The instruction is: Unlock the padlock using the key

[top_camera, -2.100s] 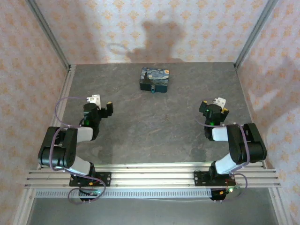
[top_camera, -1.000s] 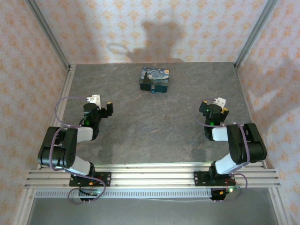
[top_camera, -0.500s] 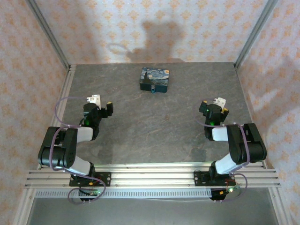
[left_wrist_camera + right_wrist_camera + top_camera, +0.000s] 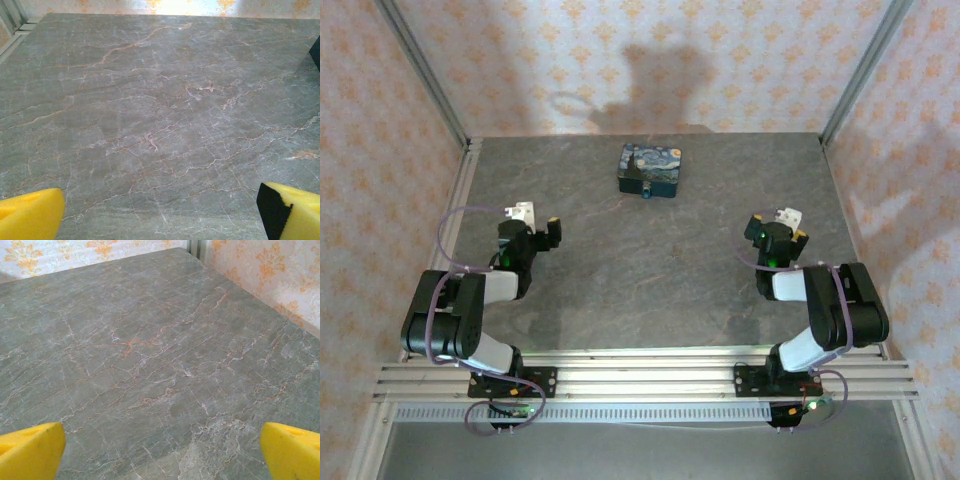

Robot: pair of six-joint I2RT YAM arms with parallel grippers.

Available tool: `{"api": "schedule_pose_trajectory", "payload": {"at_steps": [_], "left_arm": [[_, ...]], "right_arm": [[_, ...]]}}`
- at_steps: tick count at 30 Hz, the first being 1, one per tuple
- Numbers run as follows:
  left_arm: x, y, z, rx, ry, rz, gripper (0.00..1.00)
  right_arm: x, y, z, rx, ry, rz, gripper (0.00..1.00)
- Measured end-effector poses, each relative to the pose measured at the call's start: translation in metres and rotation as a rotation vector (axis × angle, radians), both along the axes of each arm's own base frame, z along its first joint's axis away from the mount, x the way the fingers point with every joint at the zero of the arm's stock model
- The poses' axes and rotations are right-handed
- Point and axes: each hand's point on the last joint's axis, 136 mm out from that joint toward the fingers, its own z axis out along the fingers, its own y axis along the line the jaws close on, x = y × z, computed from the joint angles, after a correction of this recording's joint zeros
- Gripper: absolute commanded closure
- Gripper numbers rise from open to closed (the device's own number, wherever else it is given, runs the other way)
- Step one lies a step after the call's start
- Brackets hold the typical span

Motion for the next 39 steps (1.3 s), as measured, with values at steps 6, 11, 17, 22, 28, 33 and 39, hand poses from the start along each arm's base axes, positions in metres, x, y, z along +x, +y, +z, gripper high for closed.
{"api": "schedule_pose_trajectory", "payload": {"at_steps": [6, 11, 17, 22, 28, 33, 39], "left_arm": [[0.0, 0.004, 0.017, 0.009, 0.049, 0.021, 0.0], [-0.004, 0.008, 0.072, -0.02, 0.024, 0.063, 0.0], [-0.018, -0.005, 0.108, -0.103, 0.114, 0.024, 0.09], [-0.054, -0.023, 0.084, -0.194, 0.296, -0.031, 0.23], [-0.094, -0.068, 0.051, -0.301, 0.485, -0.148, 0.29], [-0.121, -0.092, 0.019, -0.368, 0.59, -0.192, 0.33], [-0.131, -0.108, -0.001, -0.411, 0.671, -0.204, 0.33]], "right_arm": [[0.0, 0.001, 0.002, 0.001, -0.002, 0.009, 0.01], [-0.005, 0.003, 0.029, 0.013, -0.008, 0.015, 0.01], [-0.003, 0.007, 0.092, 0.147, -0.051, -0.01, 0.1], [-0.012, 0.034, 0.092, 0.314, 0.043, 0.028, 0.31], [-0.042, 0.137, 0.028, 0.386, 0.346, 0.235, 0.45], [-0.065, 0.203, -0.009, 0.358, 0.548, 0.365, 0.55], [-0.054, 0.241, -0.014, 0.384, 0.618, 0.419, 0.67]]}}
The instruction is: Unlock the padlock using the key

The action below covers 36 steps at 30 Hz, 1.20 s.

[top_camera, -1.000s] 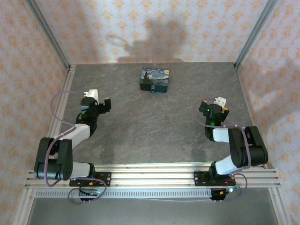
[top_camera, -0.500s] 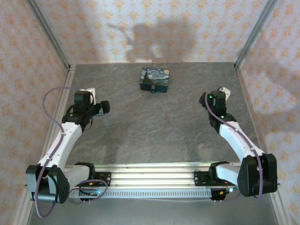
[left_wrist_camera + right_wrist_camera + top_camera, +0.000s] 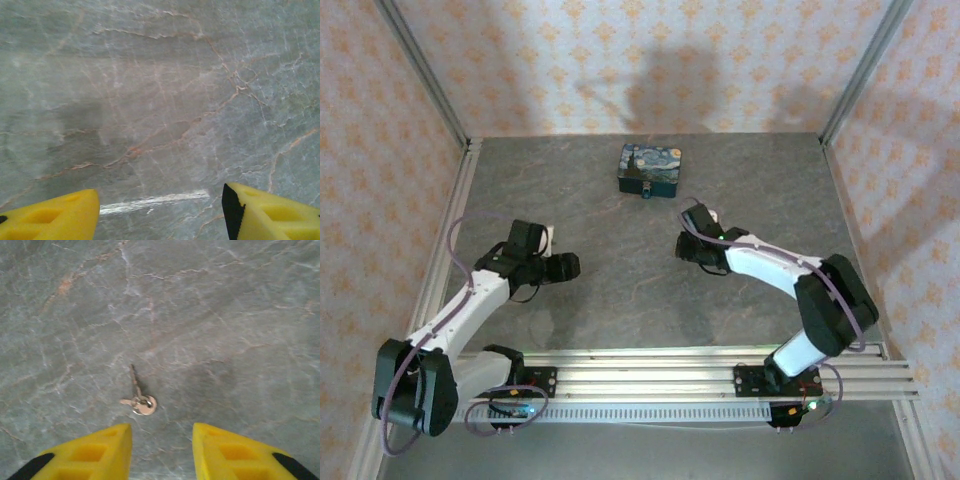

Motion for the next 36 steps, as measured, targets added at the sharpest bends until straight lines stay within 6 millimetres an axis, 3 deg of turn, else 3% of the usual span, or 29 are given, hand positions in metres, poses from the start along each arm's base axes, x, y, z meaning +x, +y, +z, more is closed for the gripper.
{"api": "schedule_pose_trajectory", "payload": {"at_steps": [12, 36], "left_arm": [[-0.001, -0.024, -0.015, -0.015, 0.046, -0.064, 0.34], [0.003, -0.027, -0.025, -0.005, 0.083, -0.071, 0.34]], "right_arm": [[0.01, 0.022, -0.012, -0.047, 0.128, 0.1, 0.76], [0.011, 0.027, -0.041, -0.095, 0.263, 0.155, 0.78]]}}
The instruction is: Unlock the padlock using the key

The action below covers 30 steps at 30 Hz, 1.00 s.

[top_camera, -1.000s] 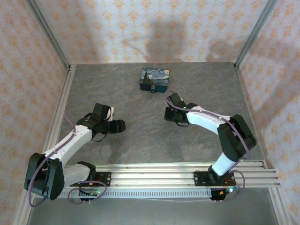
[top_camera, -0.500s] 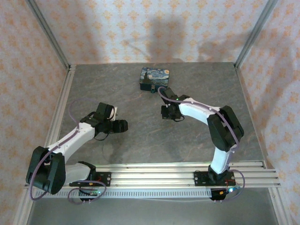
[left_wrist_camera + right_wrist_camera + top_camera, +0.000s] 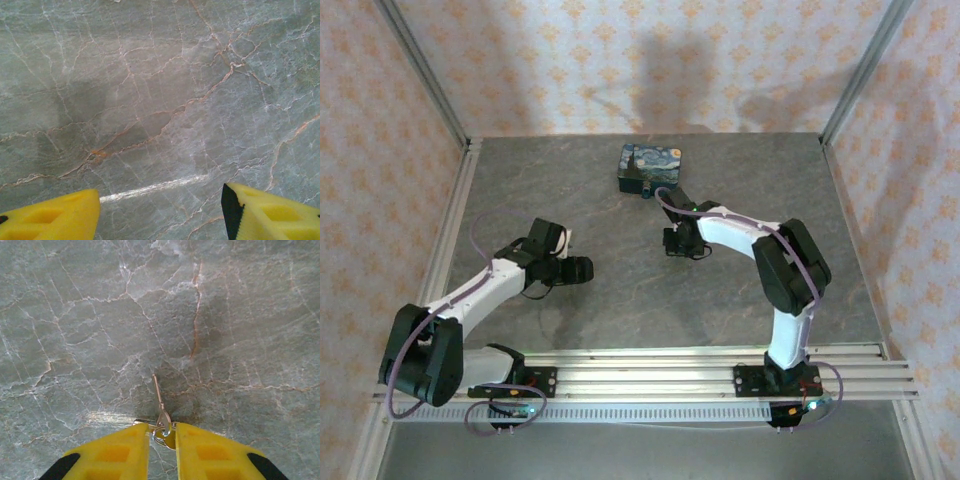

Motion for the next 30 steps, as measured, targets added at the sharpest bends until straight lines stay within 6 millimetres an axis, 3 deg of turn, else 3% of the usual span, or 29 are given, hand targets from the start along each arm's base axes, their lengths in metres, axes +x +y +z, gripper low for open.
{"api": "schedule_pose_trajectory", "payload": {"at_steps": [9, 24, 30], "left_arm": [[0.0024, -0.0008, 0.0015, 0.002, -0.006, -0.008, 0.34], [0.0024, -0.0007, 0.0015, 0.003, -0.006, -0.01, 0.34], [0.0034, -0.0032, 0.0065, -0.01, -0.026, -0.022, 0.28]], "right_arm": [[0.0042, 0.0039, -0.0027, 0.004, 0.004, 0.015, 0.79], [0.0036, 0.0057, -0.0028, 0.014, 0.008, 0.067, 1.0], [0.0013, 0.0094, 0.0005, 0.039, -0.005, 0.109, 1.0]]}}
